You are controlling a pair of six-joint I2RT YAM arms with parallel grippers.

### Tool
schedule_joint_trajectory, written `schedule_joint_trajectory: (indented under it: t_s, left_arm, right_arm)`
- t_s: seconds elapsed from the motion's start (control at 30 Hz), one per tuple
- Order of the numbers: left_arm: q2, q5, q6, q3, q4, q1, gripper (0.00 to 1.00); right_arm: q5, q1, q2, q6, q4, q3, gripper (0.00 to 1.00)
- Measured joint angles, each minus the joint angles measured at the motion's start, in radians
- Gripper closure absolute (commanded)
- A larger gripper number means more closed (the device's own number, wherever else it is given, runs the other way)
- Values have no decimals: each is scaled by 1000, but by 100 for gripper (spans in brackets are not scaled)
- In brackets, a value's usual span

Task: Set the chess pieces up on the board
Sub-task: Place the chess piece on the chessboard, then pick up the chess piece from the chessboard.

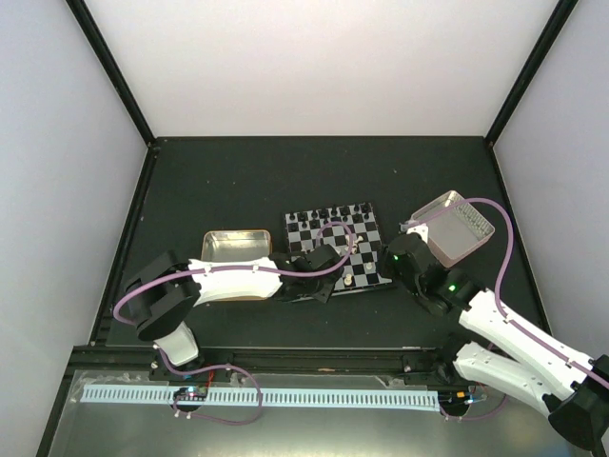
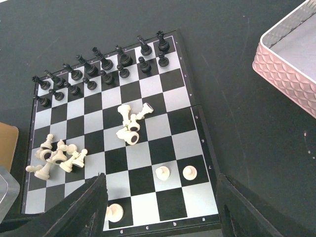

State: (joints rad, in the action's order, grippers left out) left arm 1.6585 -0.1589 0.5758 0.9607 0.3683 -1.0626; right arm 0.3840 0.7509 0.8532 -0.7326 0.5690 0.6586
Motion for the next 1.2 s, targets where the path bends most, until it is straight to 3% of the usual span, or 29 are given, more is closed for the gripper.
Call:
schedule_joint_trajectory:
  t_s: [0.17, 0.3, 0.63, 0.87, 1.2]
  left_arm:
    - [0, 7, -1, 0, 2, 0, 61]
    - [-18, 12, -1, 0, 9, 2, 51]
    - [-288, -19, 4, -13, 34, 61, 46]
    - [-562, -97, 9, -123, 32, 104, 42]
    - [-832, -209, 11, -250, 45, 133, 37]
  right_arm:
    - [-3, 0, -2, -5, -1, 0, 38]
    - [-14, 0, -6, -6, -2, 0, 38]
    - [-57, 0, 28, -10, -46, -13, 38]
    - [-85, 0, 112, -11, -79, -13, 38]
    - [-116, 0, 236, -29, -124, -8, 40]
